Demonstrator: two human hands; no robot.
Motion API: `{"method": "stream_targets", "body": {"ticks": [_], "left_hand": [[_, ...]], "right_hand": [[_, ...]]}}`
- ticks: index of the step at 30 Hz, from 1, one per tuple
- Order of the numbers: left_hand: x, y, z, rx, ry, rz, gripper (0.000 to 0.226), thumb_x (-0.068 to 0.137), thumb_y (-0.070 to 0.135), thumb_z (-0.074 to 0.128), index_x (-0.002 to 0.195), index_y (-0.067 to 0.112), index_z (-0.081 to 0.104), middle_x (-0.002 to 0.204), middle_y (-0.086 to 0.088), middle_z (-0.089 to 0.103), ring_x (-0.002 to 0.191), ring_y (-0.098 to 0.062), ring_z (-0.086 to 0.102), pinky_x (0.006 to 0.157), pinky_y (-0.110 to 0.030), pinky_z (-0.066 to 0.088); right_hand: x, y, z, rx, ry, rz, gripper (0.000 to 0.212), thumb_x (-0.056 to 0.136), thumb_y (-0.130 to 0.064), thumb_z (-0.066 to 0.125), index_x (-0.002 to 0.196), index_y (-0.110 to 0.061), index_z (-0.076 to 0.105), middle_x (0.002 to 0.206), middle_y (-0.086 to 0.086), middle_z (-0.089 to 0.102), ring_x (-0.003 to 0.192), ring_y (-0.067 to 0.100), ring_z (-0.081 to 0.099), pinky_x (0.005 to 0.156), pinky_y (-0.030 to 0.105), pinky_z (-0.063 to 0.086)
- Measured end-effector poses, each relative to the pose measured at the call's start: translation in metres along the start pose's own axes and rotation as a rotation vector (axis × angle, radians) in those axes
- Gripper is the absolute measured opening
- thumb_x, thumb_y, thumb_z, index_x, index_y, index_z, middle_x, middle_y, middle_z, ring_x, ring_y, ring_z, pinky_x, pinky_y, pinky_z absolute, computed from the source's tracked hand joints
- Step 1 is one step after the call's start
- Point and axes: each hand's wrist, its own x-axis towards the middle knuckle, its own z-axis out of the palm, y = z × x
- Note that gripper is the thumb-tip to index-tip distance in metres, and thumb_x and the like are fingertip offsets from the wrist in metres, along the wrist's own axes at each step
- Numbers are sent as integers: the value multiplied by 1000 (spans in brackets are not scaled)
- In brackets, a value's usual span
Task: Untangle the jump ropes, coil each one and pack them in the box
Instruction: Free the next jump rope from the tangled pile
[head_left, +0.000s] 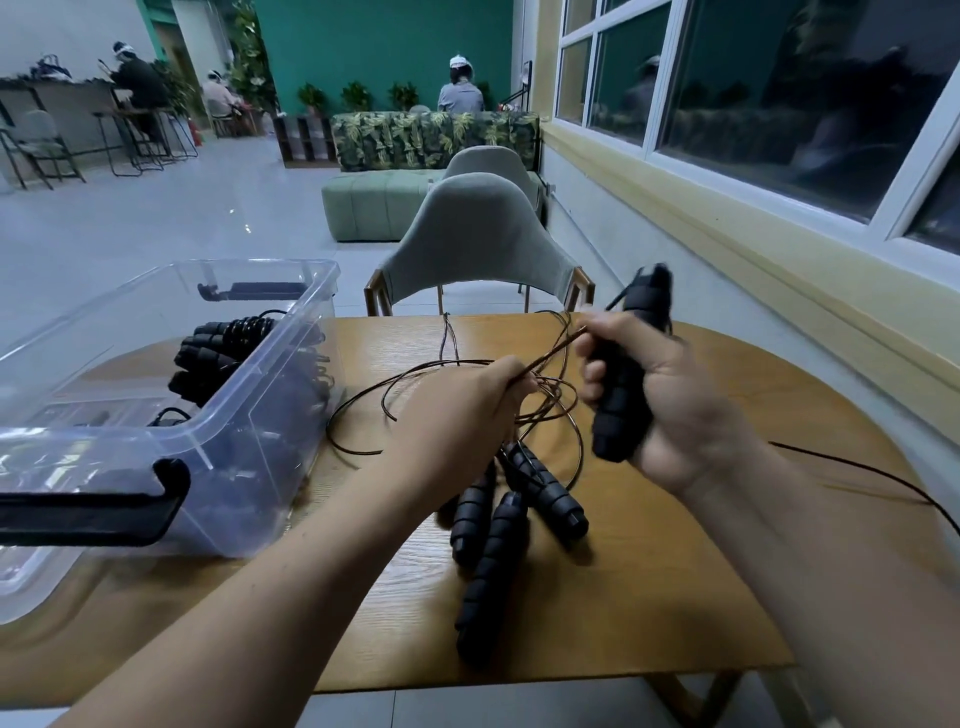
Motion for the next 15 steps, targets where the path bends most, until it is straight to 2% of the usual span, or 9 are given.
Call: {"method": "stream_targets", "body": {"ticks": [4, 10, 15], "left_hand": [[2, -18, -2, -46, -4, -44, 23, 108, 38, 52, 90, 25, 59, 65, 10, 67, 63, -15, 63, 63, -41, 54], [4, -30, -9, -71, 17, -93, 17, 108, 35, 55, 100, 25, 67, 69, 14, 70, 68, -11, 65, 68, -40, 55], [4, -22, -12, -72, 13, -105, 20, 109, 37, 53, 105, 26, 68, 67, 12, 69, 66, -11, 64, 68, -38, 55]], "right_hand": [[6, -34, -20, 152, 54, -59, 12, 97, -16, 69, 89, -18, 62, 75, -4, 63, 57, 4, 52, 52, 16, 44], [16, -55, -58, 204, 164, -96, 16, 99, -20, 70, 85, -22, 62, 81, -10, 64, 61, 1, 54, 56, 14, 44], [19, -46, -62, 188, 197, -75, 13, 98, -24, 72, 89, -22, 63, 81, -10, 65, 61, 2, 54, 57, 15, 46]]}}
